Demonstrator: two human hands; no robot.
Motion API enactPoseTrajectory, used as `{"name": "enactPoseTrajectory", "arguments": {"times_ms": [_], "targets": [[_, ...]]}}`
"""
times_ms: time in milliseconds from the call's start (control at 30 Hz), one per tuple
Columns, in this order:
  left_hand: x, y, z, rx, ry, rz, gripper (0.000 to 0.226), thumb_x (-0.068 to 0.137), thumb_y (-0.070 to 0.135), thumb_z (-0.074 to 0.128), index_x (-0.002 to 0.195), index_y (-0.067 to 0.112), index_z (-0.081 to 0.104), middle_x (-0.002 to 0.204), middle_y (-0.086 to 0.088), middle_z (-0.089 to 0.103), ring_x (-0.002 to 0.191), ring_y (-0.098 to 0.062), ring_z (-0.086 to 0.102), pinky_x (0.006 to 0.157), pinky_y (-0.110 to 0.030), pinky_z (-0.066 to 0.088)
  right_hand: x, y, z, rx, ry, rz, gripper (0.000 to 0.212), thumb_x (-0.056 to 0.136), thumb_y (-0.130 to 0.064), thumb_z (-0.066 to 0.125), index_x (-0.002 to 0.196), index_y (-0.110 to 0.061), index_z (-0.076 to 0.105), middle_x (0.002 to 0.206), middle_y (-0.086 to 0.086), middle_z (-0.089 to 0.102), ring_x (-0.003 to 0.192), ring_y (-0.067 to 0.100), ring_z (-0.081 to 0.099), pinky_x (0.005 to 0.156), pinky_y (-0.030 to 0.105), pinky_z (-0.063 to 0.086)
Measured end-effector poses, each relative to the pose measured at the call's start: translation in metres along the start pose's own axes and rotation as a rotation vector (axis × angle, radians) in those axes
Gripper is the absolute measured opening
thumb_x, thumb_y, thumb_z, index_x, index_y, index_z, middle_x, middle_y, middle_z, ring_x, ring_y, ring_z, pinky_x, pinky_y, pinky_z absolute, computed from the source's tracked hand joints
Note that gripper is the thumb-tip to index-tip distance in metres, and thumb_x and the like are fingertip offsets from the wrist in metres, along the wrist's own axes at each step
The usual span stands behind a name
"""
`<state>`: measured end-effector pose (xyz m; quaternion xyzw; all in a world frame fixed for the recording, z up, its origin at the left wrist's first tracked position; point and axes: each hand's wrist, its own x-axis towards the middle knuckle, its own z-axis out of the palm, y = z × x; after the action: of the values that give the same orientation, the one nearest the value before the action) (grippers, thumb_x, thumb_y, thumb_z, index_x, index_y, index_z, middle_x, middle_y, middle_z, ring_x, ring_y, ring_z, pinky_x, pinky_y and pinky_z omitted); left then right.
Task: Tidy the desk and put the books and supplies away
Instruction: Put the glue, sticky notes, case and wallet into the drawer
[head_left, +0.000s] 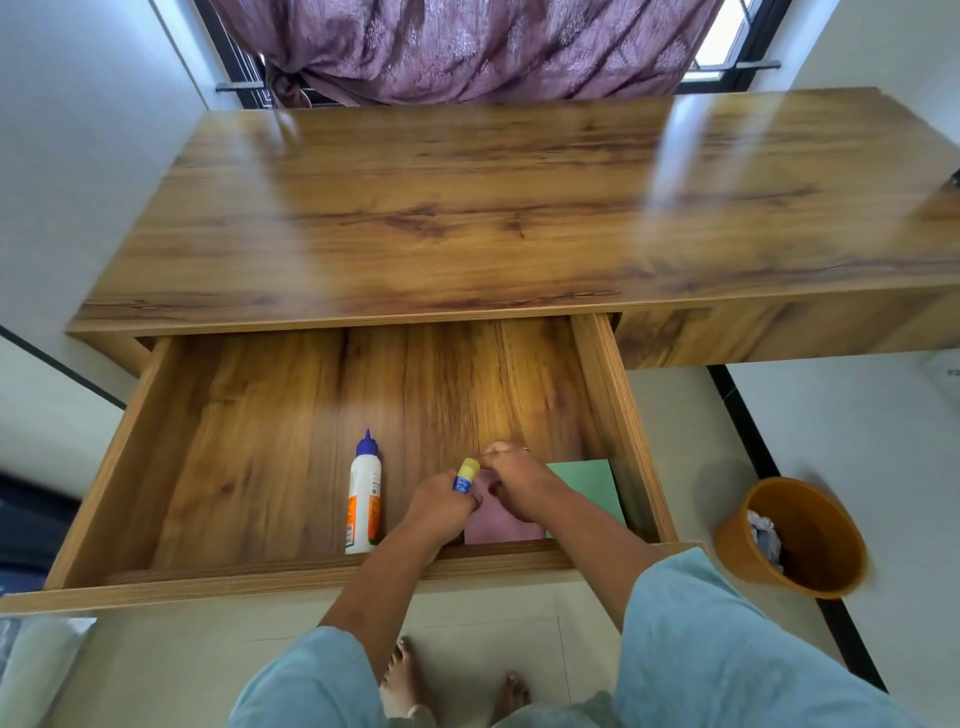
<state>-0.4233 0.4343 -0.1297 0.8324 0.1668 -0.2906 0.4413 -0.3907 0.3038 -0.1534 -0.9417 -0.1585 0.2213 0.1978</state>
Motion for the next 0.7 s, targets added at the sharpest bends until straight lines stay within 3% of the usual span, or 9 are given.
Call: {"name": "enactPoseTrajectory", "arguments": {"times_ms": [267, 367, 467, 567, 700], "targets": [[-0.001, -0.002, -0.002, -0.116, 0.083, -0.004, 0.013, 0.096, 0.026, 0.052, 0.106, 0.019, 0.051, 0.1, -0.005, 0.059, 0.093, -0.02, 0.057, 0.086, -0.036, 0.05, -0.007, -0.004, -0.004, 0.05, 0.083, 0.035, 0.057, 0.089, 0.004, 0.051, 0.14, -0.02, 0.045, 0.139, 0.002, 0.043, 0.129, 0.023, 0.037, 0.106, 0.034, 0.038], [-0.006, -0.004, -0.014, -0.185, 0.129, 0.031, 0.013, 0.095, 0.03, 0.051, 0.102, 0.018, 0.051, 0.091, -0.006, 0.061, 0.083, -0.021, 0.059, 0.079, -0.039, 0.052, -0.006, -0.021, -0.008, 0.096, 0.148, -0.012, 0.057, 0.09, 0.001, 0.051, 0.141, -0.023, 0.043, 0.14, 0.0, 0.044, 0.131, 0.022, 0.035, 0.106, 0.034, 0.036], [-0.012, -0.016, -0.04, -0.148, 0.217, 0.048, 0.018, 0.095, 0.034, 0.05, 0.1, 0.018, 0.047, 0.091, -0.011, 0.058, 0.074, -0.019, 0.054, 0.065, -0.035, 0.045, 0.001, -0.045, -0.009, 0.221, 0.107, -0.094, 0.054, 0.09, -0.001, 0.052, 0.14, -0.02, 0.043, 0.13, 0.004, 0.055, 0.12, 0.021, 0.05, 0.098, 0.03, 0.044], [-0.014, -0.032, -0.072, -0.151, 0.31, 0.021, 0.017, 0.095, 0.034, 0.049, 0.102, 0.019, 0.045, 0.095, -0.013, 0.058, 0.075, -0.022, 0.054, 0.069, -0.034, 0.044, 0.012, -0.069, -0.002, 0.233, 0.037, -0.136, 0.055, 0.088, 0.0, 0.052, 0.14, -0.017, 0.043, 0.115, 0.007, 0.062, 0.105, 0.023, 0.058, 0.092, 0.031, 0.048], [-0.017, -0.057, -0.104, -0.035, 0.383, -0.089, 0.019, 0.094, 0.022, 0.049, 0.11, 0.011, 0.045, 0.099, -0.015, 0.058, 0.088, -0.03, 0.055, 0.073, -0.035, 0.043, 0.019, -0.092, 0.012, 0.249, -0.024, -0.112, 0.057, 0.089, -0.003, 0.051, 0.143, -0.022, 0.038, 0.113, 0.009, 0.061, 0.104, 0.024, 0.058, 0.09, 0.029, 0.046]]}}
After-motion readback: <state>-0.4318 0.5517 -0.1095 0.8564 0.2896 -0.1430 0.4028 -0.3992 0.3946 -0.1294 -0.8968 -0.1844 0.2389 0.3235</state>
